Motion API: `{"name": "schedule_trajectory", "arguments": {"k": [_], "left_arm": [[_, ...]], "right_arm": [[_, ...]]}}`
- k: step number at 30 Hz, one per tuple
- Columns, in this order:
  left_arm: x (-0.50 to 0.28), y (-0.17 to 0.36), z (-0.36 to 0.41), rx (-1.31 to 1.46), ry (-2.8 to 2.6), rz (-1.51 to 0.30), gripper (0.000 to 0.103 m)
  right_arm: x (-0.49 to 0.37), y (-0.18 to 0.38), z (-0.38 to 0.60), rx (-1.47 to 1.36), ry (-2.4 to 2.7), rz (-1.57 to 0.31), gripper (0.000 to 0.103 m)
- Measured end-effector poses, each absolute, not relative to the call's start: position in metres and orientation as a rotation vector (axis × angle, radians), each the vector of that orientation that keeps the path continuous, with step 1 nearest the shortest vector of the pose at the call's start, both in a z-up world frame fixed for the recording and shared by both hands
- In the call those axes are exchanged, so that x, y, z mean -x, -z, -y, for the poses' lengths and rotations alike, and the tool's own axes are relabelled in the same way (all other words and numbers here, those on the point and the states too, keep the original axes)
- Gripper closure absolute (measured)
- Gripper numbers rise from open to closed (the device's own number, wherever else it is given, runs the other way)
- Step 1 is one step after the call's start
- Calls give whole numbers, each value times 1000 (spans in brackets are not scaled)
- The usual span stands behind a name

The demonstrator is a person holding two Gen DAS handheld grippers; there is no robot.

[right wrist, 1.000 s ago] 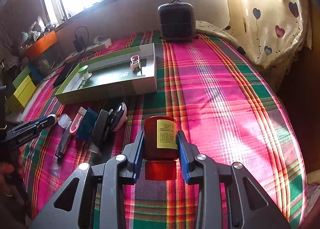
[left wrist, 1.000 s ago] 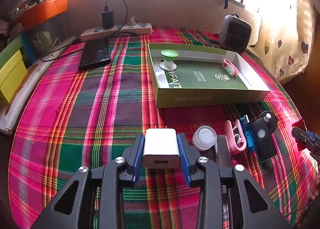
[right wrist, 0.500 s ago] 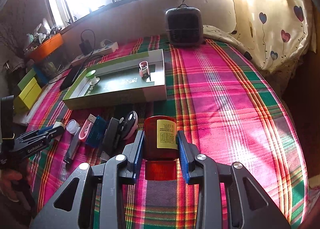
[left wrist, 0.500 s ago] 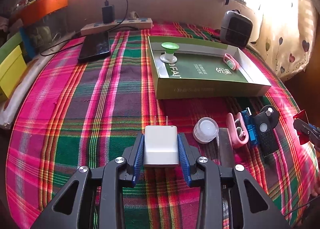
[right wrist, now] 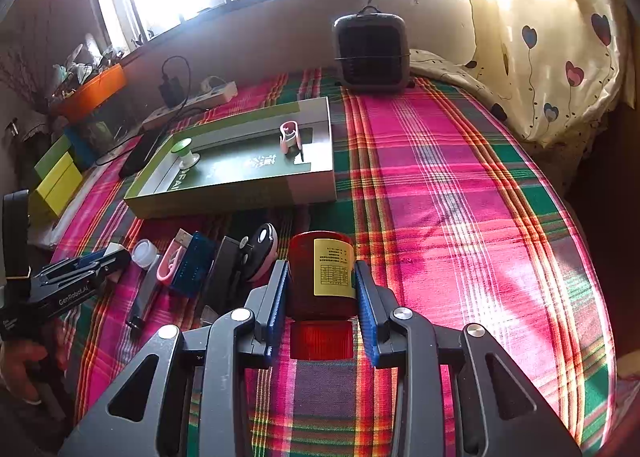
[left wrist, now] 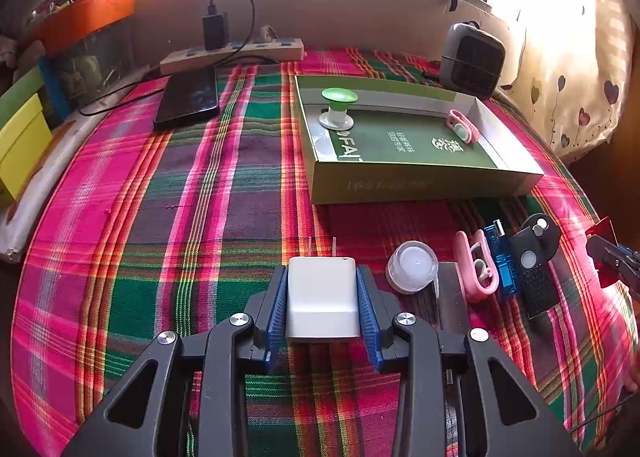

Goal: Organize rigid objects
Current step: 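Carry the charger plug and red-capped jar with both tools into the FAITH box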

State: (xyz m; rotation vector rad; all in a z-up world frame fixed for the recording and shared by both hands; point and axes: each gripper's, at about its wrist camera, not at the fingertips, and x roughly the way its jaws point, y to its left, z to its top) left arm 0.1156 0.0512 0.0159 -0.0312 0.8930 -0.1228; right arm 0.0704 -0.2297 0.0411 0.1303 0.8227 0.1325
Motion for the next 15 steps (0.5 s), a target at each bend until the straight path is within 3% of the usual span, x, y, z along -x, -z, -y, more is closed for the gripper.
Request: {"name": "schedule_trajectory", "arguments": {"k": [15], "left_arm": [[-143, -61, -43, 25, 203, -825, 71]], "right_arm": [[-109, -66, 217, -86, -211, -796, 70]]}}
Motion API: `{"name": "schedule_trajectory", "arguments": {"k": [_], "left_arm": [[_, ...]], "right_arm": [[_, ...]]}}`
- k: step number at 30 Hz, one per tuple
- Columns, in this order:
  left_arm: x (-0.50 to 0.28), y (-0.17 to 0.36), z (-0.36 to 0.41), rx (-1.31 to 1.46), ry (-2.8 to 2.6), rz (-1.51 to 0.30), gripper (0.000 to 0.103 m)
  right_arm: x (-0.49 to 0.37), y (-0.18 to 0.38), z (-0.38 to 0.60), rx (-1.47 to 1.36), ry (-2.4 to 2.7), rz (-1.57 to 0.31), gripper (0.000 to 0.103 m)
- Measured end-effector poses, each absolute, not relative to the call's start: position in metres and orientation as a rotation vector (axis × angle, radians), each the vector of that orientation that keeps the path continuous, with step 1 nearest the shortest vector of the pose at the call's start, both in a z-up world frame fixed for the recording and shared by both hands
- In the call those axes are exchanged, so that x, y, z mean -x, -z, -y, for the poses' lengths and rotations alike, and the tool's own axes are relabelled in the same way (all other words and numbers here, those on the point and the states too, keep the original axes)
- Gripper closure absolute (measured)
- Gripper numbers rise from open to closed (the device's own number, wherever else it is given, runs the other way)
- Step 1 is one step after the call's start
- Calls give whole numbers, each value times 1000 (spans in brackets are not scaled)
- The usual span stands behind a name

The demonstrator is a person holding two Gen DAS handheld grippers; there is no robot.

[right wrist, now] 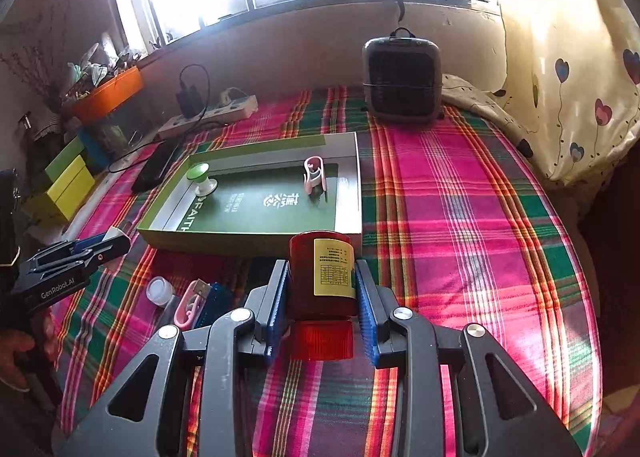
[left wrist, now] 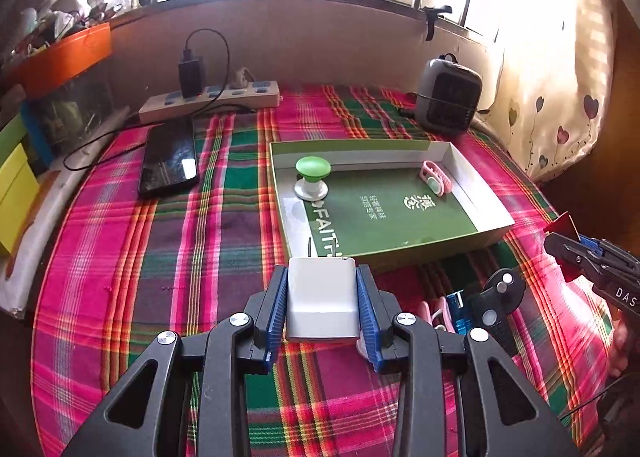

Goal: Organize rigid objects
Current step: 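Carry the charger plug and red-capped jar with both tools into the FAITH box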

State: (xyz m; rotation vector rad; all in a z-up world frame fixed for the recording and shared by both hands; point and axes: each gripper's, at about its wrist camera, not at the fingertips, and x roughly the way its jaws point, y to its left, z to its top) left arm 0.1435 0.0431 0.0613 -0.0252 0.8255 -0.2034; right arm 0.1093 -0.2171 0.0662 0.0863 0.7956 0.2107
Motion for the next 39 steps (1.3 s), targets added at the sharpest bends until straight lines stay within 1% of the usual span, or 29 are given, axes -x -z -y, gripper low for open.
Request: {"name": "schedule_trajectory", "arguments": {"k": [6, 16, 29, 39], "left_arm": [[-170, -68, -32, 45, 272, -817, 71], [-215, -62, -7, 16, 319, -836, 71], [-252, -40, 4, 12, 326, -879, 71], [-263, -28, 12, -21, 315, -898, 71]], "right_arm": [[-137, -76, 212, -81, -258, -786, 70], [-194, -72, 194, -90, -340, -840, 70], [-250, -42, 174, -63, -383, -929, 70], [-271, -29, 158, -12, -409, -962, 70]]}}
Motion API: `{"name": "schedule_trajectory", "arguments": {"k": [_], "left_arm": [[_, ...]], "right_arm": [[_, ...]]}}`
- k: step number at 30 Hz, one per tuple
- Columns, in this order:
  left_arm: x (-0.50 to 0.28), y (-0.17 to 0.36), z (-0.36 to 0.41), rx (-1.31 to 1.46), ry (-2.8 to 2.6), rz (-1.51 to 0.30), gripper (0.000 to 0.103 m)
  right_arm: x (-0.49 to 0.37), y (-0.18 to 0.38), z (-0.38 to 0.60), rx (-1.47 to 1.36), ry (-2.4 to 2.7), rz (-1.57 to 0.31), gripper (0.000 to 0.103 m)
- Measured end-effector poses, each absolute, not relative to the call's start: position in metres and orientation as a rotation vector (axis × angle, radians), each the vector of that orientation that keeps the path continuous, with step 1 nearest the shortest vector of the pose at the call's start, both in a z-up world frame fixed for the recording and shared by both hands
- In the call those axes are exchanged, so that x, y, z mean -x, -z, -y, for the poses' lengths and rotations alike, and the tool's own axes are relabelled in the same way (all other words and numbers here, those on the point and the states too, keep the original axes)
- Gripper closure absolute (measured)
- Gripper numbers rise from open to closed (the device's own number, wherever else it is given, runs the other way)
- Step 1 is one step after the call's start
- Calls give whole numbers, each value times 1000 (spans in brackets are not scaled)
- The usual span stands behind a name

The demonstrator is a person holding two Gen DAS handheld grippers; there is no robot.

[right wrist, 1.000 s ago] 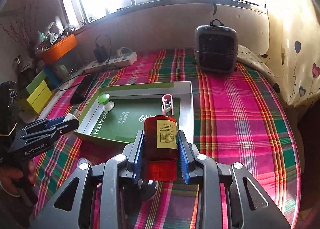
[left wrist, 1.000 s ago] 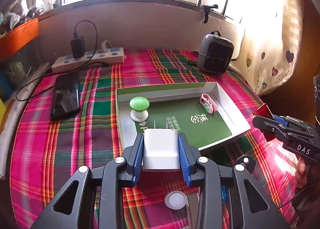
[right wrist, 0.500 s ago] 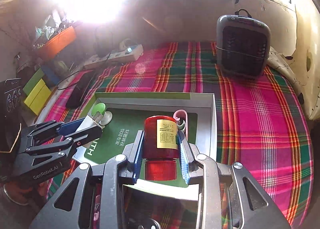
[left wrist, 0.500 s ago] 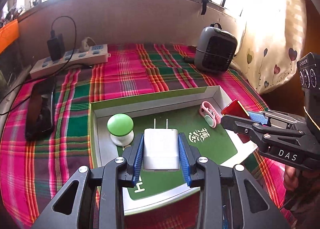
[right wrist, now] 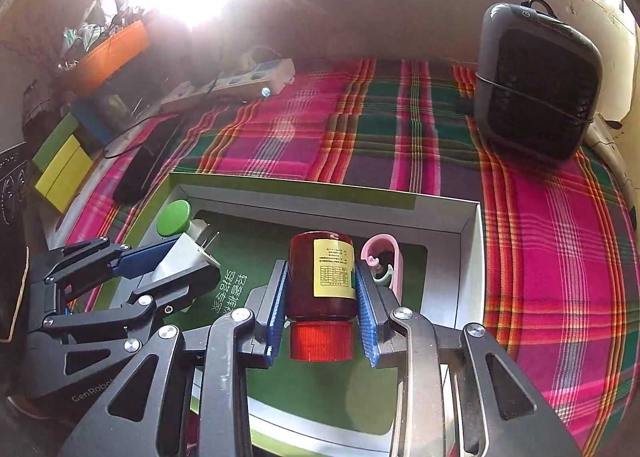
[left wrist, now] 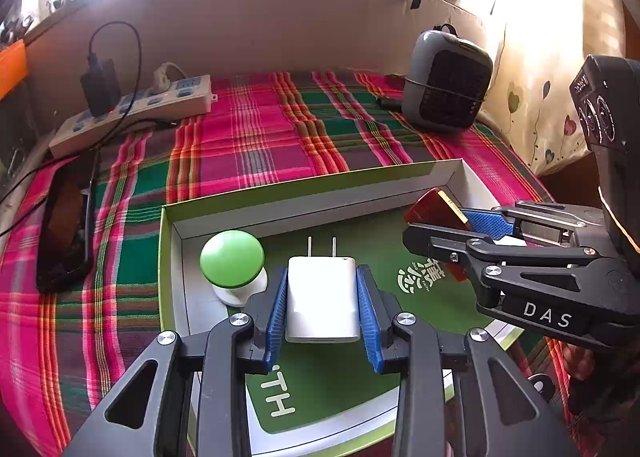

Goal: Organize rigid objects
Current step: 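Carry the charger plug and red-capped jar with both tools into the FAITH box, then open both tools to release the charger plug and jar in the box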

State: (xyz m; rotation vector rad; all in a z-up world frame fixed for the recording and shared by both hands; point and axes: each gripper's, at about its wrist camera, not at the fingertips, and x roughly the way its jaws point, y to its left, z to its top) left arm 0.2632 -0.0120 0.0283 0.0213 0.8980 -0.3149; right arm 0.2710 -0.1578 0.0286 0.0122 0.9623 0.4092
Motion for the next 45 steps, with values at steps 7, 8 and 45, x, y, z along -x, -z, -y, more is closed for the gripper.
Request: {"name": "schedule_trajectory", "arguments": {"k": [7, 8, 45], "left_arm": [[-266, -21, 11, -29, 299, -909, 71], [-267, -20, 11, -31, 299, -912, 71], [-253, -31, 8, -23, 268, -889, 52]], "right_arm": [[-275, -23, 148, 9, -427, -975, 70], [-277, -22, 147, 10, -423, -978, 70], [-269, -28, 157, -42, -402, -930, 58]]}}
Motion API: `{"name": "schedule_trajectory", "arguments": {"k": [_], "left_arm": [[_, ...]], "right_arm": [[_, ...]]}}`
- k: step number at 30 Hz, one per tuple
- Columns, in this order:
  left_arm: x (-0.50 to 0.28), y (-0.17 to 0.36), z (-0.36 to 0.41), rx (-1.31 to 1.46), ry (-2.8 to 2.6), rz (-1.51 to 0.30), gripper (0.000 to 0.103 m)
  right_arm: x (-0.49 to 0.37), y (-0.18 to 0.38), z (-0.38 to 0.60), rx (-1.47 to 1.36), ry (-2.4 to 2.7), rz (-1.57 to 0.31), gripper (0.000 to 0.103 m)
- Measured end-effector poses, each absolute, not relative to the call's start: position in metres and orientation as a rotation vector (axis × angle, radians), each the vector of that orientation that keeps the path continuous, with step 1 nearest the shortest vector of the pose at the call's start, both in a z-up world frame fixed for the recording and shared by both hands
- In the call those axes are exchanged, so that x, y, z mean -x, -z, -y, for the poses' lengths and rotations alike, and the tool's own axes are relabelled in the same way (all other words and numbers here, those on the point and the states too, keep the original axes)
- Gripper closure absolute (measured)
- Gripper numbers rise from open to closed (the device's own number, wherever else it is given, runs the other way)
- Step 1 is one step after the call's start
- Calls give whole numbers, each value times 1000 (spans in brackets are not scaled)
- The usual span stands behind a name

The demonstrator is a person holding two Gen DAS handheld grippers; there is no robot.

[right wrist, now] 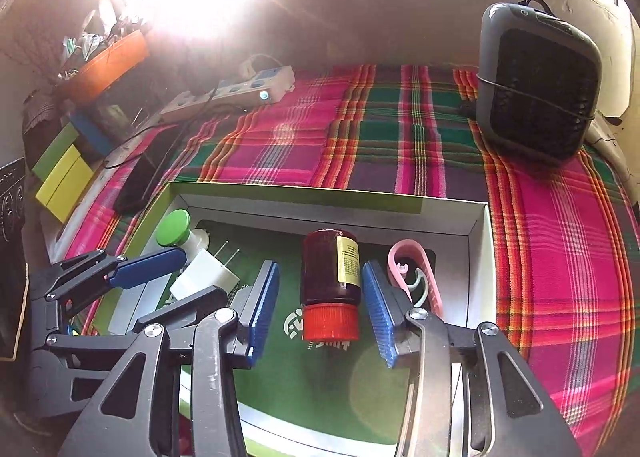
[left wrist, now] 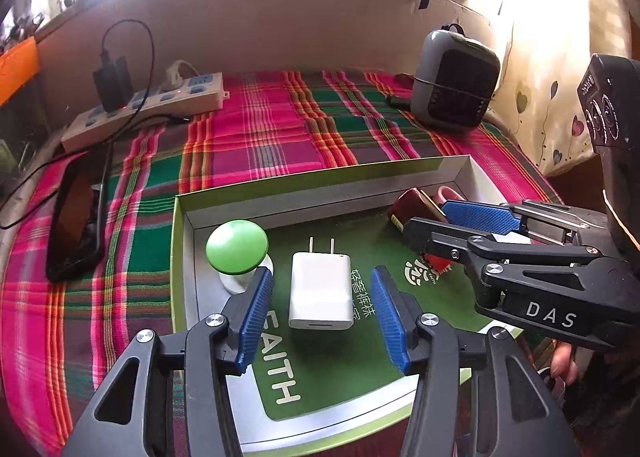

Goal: Organize rigid objects
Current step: 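Open both tools to release the charger plug and jar in the box, then withdraw both tools from the box toward the loose items on the cloth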

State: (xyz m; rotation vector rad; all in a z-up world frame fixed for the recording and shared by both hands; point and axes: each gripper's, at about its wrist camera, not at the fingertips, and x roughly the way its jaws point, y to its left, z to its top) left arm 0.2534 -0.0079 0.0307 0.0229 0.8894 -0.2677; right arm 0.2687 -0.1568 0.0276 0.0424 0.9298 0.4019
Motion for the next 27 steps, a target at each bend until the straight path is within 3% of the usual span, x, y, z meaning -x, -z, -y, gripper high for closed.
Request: {"name": "schedule_trajectory", "arguments": {"k": [27], "left_arm": [[-156, -63, -22, 41, 226, -806, 52]], "right_arm": [[-161, -52, 197, -39, -286, -850, 58]]}}
